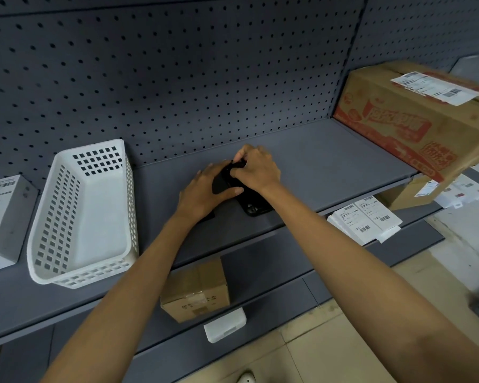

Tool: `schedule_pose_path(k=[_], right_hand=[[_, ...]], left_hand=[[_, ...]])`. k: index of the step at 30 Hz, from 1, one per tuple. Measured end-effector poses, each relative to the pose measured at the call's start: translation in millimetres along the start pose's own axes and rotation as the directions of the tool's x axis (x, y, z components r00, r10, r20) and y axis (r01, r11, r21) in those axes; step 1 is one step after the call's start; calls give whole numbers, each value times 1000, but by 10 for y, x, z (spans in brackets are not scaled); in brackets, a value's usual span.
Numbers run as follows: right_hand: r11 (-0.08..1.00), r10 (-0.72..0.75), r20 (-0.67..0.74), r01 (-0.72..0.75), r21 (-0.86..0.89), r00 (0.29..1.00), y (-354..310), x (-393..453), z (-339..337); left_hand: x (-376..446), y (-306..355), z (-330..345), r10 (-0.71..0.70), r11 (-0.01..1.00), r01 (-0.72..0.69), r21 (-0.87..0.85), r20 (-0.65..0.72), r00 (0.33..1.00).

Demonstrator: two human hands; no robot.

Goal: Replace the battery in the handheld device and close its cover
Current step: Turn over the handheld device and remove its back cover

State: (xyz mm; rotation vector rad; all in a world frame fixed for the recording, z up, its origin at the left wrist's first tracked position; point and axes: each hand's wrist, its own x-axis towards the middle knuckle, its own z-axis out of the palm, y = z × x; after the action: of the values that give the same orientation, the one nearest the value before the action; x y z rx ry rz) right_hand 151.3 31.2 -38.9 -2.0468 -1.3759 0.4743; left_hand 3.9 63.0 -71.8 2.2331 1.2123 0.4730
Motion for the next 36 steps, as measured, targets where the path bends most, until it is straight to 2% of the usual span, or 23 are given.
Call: schedule_pose_path(k=[9, 17, 28, 36], right_hand=[[1000, -7, -31, 6, -25, 999, -12, -39, 58], [980, -108, 57, 116, -160, 993, 43, 72, -77], [984, -116, 87, 126, -122, 989, 101, 86, -72], [982, -108, 38, 113, -151, 993, 67, 23, -44]], left_hand=[[-39, 41, -19, 25, 1000, -25, 0, -5, 1000], [-22, 35, -7, -6, 1000, 6, -1, -2, 1000], [-34, 20, -4, -39, 999, 39, -3, 8, 999], [-38, 52, -18, -14, 1000, 14, 15, 6, 1000]])
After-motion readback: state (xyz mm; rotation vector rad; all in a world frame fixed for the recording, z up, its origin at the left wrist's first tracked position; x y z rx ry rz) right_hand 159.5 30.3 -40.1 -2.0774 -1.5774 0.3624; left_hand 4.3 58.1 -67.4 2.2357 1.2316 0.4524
